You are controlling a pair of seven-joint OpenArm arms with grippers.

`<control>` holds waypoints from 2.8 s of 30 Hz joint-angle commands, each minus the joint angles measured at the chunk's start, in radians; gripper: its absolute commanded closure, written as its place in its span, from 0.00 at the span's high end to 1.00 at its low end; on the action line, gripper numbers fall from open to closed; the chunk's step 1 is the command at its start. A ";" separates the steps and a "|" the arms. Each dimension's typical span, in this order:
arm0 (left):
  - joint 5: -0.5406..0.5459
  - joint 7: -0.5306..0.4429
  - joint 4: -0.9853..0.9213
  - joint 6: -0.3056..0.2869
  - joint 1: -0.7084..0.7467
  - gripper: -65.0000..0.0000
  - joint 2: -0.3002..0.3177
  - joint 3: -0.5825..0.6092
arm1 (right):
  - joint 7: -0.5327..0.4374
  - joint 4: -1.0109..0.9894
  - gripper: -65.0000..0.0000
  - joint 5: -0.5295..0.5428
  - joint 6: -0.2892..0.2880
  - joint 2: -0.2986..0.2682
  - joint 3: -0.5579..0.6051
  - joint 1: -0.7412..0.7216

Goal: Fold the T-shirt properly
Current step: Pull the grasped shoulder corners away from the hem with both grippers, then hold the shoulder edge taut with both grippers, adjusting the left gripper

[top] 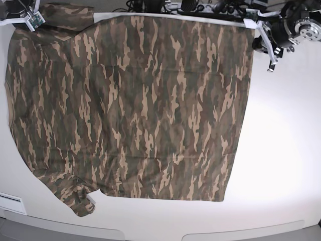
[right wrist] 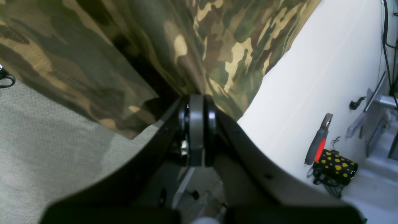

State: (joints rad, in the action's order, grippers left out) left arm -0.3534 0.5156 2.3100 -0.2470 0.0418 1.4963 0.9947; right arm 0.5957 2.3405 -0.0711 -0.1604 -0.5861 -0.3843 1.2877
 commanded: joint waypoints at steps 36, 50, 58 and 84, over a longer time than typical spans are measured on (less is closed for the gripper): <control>-0.039 -0.203 -0.159 -0.206 -0.003 0.61 -0.105 -0.006 | -0.008 0.016 0.00 -0.011 0.030 -0.008 -0.010 0.012; -0.040 -0.224 -0.209 -0.194 -0.005 0.61 -0.167 -0.006 | -0.008 0.016 0.00 -0.011 0.030 -0.008 -0.010 0.012; -0.096 -0.224 -0.209 -0.186 -0.009 0.61 -0.177 -0.008 | -0.008 0.016 0.00 -0.011 0.030 -0.007 -0.010 0.012; -0.102 -0.017 0.008 -0.093 -0.009 0.29 -0.043 -0.008 | 0.012 0.016 0.00 -0.011 0.030 -0.007 -0.010 0.012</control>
State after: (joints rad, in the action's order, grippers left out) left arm -0.4610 0.5060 2.3062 -0.3347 0.0307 1.4330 0.9863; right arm 0.6106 2.3405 -0.0708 -0.1413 -0.5869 -0.3843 1.2850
